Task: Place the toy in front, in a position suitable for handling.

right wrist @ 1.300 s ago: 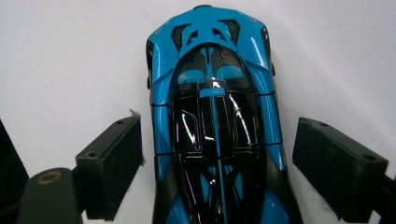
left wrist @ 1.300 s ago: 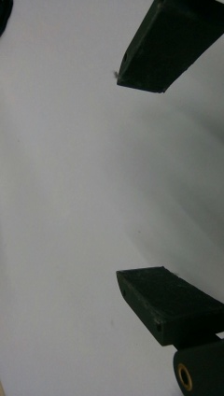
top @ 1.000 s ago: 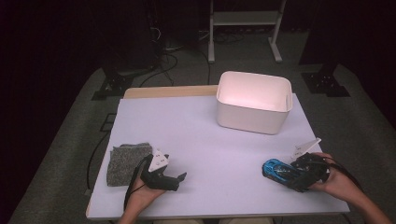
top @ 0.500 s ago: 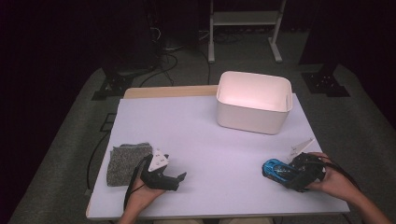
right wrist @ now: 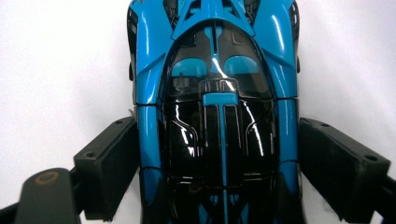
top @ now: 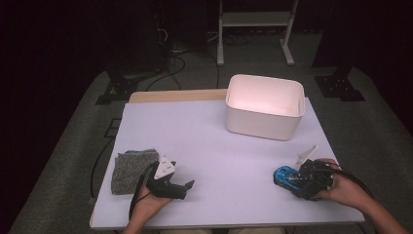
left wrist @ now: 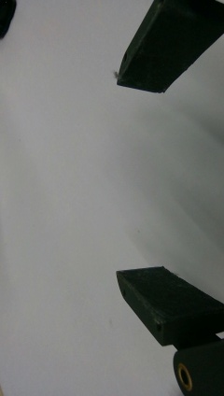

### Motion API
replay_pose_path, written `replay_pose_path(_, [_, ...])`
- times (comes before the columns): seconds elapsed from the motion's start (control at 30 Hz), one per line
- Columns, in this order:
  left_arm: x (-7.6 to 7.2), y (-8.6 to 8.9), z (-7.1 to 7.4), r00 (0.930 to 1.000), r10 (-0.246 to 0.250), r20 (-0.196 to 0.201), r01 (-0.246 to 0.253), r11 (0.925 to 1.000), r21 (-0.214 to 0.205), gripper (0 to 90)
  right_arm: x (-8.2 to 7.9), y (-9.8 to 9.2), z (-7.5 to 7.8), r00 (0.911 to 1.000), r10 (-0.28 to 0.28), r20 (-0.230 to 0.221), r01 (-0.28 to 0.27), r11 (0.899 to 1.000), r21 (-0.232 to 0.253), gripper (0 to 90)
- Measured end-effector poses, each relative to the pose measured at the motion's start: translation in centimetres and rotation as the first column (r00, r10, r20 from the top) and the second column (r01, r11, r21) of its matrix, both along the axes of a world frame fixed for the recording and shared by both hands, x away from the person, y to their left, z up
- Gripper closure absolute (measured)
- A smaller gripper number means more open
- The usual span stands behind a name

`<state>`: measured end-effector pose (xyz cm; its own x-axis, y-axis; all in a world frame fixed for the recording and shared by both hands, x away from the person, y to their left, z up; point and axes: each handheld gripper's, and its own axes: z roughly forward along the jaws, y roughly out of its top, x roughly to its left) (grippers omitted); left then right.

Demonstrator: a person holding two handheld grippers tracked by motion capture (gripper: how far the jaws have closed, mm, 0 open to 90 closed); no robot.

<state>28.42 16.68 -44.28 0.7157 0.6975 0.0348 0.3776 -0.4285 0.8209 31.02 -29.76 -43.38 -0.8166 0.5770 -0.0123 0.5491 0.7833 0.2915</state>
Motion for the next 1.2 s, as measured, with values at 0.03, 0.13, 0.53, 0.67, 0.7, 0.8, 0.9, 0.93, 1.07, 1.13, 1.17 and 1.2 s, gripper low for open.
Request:
replay_pose_path(0.03, [0.0, 0.0, 0.0, 1.0, 0.0, 0.0, 0.0, 1.0, 0.0, 6.3, 0.0, 0.0, 0.0, 1.0, -0.002, -0.001, 0.002, 1.0, -0.001, 14.3])
replay_pose_path(0.13, [0.0, 0.1, 0.0, 1.0, 0.0, -0.002, 0.0, 1.0, 0.003, 6.4, 0.0, 0.1, 0.0, 1.0, -0.002, -0.003, 0.002, 1.0, -0.006, 15.2])
replay_pose_path(0.53, [0.0, 0.1, 0.0, 1.0, 0.006, 0.0, -0.006, 1.0, -0.001, 6.4, 0.0, 0.0, 0.4, 0.9995, 0.031, -0.008, -0.03, 1.0, 0.001, 24.9])
replay_pose_path(0.67, [0.0, 0.2, 0.0, 1.0, 0.008, 0.002, -0.008, 1.0, 0.001, 6.4, 0.0, -0.3, 0.5, 0.9993, 0.037, -0.009, -0.037, 0.999, 0.017, 25.2])
replay_pose_path(0.7, [0.1, 0.3, 0.1, 0.9999, 0.01, 0.002, -0.01, 0.9999, -0.001, 6.4, -0.1, -0.4, 0.6, 0.9993, 0.038, -0.007, -0.038, 0.999, 0.018, 25.2])
replay_pose_path(0.8, [0.1, 0.4, 0.1, 0.9999, 0.014, 0.003, -0.014, 0.9999, -0.002, 6.4, -0.2, -0.4, 0.6, 0.9992, 0.041, -0.003, -0.041, 0.999, 0.016, 25.2])
replay_pose_path(0.9, [0.1, 0.5, 0.1, 0.9999, 0.014, 0.005, -0.014, 0.9999, -0.001, 6.4, -0.2, -0.5, 0.7, 0.9989, 0.045, -0.012, -0.044, 0.999, 0.02, 25.2])
replay_pose_path(0.93, [0.1, 0.5, 0.1, 0.9999, 0.014, 0.006, -0.014, 0.9999, -0.002, 6.4, -0.2, -0.5, 0.7, 0.9989, 0.045, -0.012, -0.044, 0.999, 0.02, 25.2])
replay_pose_path(1.07, [0.1, 0.6, 0.2, 0.9998, 0.019, 0.012, -0.019, 0.9998, -0.004, 6.4, -0.5, -0.4, 1.0, 0.9981, 0.062, 0.0, -0.062, 0.998, 0.026, 25.3])
replay_pose_path(1.13, [0.1, 0.6, 0.2, 0.9997, 0.019, 0.012, -0.019, 0.9998, -0.003, 6.4, -0.6, -0.3, 1.3, 0.9979, 0.065, -0.002, -0.065, 0.997, 0.037, 25.2])
replay_pose_path(1.17, [0.1, 0.7, 0.2, 0.9997, 0.021, 0.012, -0.021, 0.9998, -0.005, 6.4, -0.7, -0.2, 1.4, 0.998, 0.064, 0.002, -0.064, 0.997, 0.045, 25.2])
replay_pose_path(1.2, [0.1, 0.7, 0.2, 0.9997, 0.022, 0.012, -0.022, 0.9997, -0.005, 6.4, -0.7, -0.2, 1.4, 0.998, 0.064, 0.002, -0.064, 0.997, 0.045, 25.2])
